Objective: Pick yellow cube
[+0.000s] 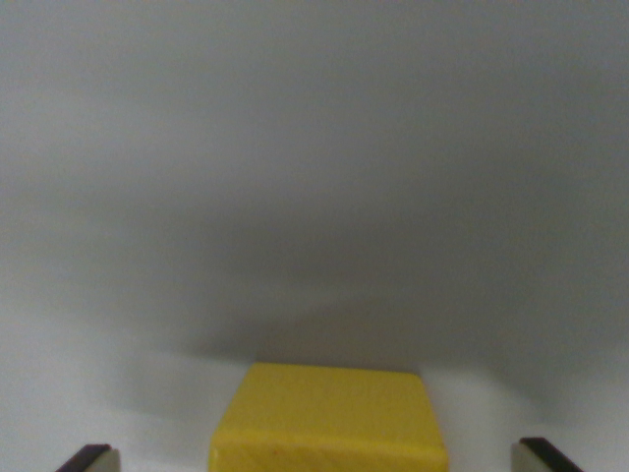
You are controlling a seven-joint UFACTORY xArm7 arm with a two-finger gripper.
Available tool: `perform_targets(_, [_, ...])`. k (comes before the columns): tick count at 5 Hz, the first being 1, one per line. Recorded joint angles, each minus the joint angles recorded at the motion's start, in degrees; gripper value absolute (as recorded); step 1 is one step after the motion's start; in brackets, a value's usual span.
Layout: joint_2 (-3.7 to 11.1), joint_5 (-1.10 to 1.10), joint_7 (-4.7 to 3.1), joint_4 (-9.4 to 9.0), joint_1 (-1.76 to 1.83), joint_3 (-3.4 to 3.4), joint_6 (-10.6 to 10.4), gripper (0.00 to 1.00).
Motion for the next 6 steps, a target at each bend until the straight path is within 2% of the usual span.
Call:
perform_targets(1, [0.25, 0.06, 0.18, -0.61, 0.11, 0.2, -0.8, 0.0])
perform_targets(6, [0.42, 0.1, 0.31, -1.03, 0.19, 0.34, -1.3, 0.0])
